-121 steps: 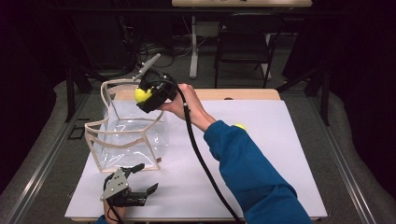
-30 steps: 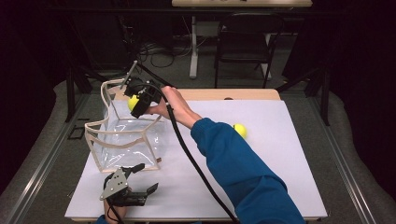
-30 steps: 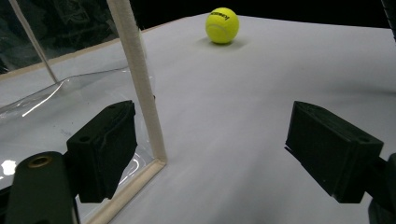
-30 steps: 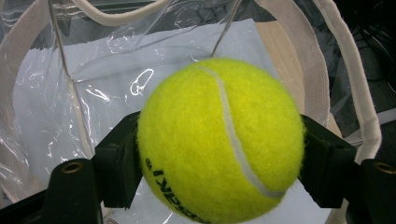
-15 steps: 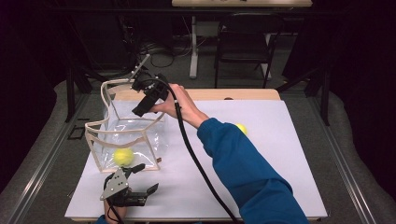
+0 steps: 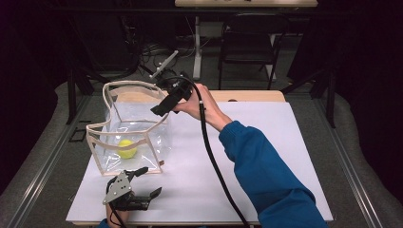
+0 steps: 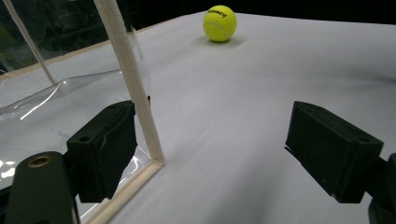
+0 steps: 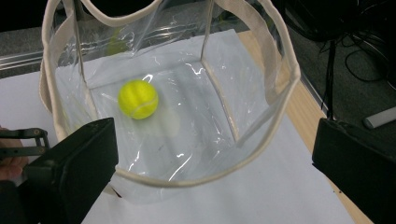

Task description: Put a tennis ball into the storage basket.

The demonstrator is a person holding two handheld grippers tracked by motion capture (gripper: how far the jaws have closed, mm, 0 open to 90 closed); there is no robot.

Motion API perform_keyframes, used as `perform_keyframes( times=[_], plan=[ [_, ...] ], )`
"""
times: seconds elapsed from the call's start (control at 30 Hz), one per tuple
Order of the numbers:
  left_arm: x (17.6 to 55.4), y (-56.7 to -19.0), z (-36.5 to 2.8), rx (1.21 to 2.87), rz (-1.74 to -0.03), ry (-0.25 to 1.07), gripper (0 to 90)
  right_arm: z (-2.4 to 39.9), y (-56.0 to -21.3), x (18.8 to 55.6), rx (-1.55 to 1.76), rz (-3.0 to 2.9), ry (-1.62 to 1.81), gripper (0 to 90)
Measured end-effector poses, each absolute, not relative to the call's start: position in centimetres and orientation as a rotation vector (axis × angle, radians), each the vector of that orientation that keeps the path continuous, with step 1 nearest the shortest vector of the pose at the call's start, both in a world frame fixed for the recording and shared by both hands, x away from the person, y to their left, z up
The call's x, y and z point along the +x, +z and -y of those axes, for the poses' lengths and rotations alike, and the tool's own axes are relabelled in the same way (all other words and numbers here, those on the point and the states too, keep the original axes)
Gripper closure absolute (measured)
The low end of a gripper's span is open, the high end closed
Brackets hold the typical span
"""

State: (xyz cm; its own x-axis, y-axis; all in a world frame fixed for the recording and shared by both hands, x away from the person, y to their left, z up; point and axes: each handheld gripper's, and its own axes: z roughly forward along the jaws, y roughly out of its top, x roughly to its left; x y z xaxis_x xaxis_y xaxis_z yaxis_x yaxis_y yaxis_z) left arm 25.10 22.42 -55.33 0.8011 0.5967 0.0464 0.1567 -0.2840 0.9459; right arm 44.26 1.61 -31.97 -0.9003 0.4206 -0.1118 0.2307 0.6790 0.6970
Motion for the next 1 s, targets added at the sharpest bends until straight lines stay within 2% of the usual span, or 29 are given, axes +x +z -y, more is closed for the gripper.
perform_keyframes(
  times=[0.63,1.0],
  plan=[
    [25.1,-55.3,-22.4,1.836,-0.577,0.487,15.8,4.5,-31.9,43.2,0.580,-2.587,1.047,0.0],
    [25.1,-55.3,-22.5,1.833,-0.574,0.483,15.8,7.7,-33.1,42.9,0.640,-2.569,1.047,0.0]
  ],
)
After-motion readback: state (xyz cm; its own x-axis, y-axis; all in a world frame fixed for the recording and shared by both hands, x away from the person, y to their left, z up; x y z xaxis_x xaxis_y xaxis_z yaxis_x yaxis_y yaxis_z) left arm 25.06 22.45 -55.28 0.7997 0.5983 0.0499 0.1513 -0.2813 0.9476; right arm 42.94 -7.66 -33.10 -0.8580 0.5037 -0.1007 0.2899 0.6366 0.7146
